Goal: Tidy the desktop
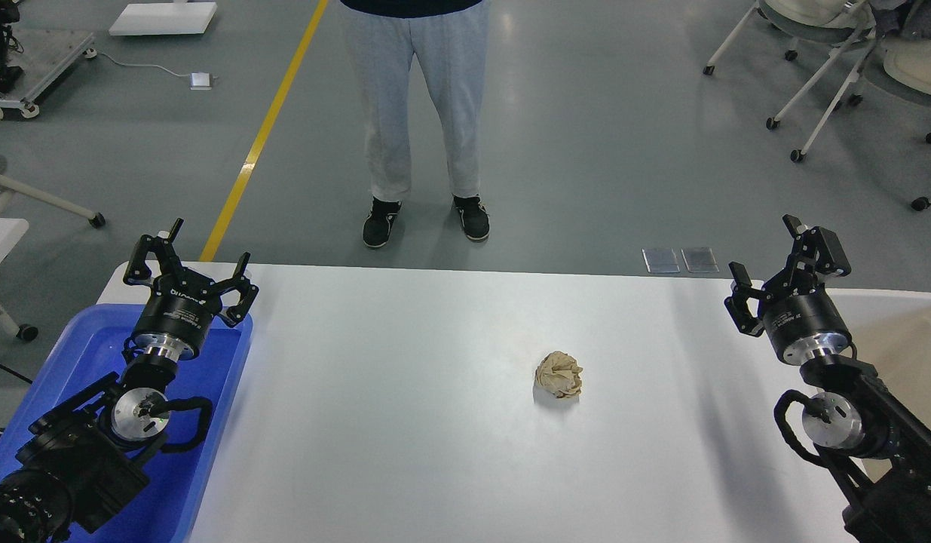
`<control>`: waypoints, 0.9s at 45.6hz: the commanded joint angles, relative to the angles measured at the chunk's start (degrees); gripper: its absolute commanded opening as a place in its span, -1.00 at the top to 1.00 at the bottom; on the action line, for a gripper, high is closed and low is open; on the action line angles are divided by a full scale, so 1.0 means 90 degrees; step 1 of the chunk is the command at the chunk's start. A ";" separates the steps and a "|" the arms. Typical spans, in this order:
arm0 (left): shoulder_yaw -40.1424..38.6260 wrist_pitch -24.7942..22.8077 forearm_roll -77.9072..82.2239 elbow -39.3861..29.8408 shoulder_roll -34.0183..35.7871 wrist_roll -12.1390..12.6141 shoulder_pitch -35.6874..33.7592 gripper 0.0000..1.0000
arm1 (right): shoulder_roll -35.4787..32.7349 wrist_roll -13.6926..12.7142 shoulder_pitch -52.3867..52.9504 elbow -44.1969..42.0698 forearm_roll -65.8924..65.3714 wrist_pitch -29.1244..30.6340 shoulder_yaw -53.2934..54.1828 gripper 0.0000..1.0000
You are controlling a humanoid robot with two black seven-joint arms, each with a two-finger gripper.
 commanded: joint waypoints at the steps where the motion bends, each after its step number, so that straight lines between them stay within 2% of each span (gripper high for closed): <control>1: 0.0010 0.0000 0.0010 0.0000 0.0002 0.0007 -0.0002 -1.00 | -0.0050 0.0006 -0.0014 -0.0015 -0.0001 -0.0012 0.0008 -0.99; 41: 0.0000 0.0000 0.0000 0.0000 -0.0008 -0.0003 0.0008 -1.00 | -0.0401 -0.0023 -0.0004 0.0024 0.0029 0.0046 -0.0012 -0.99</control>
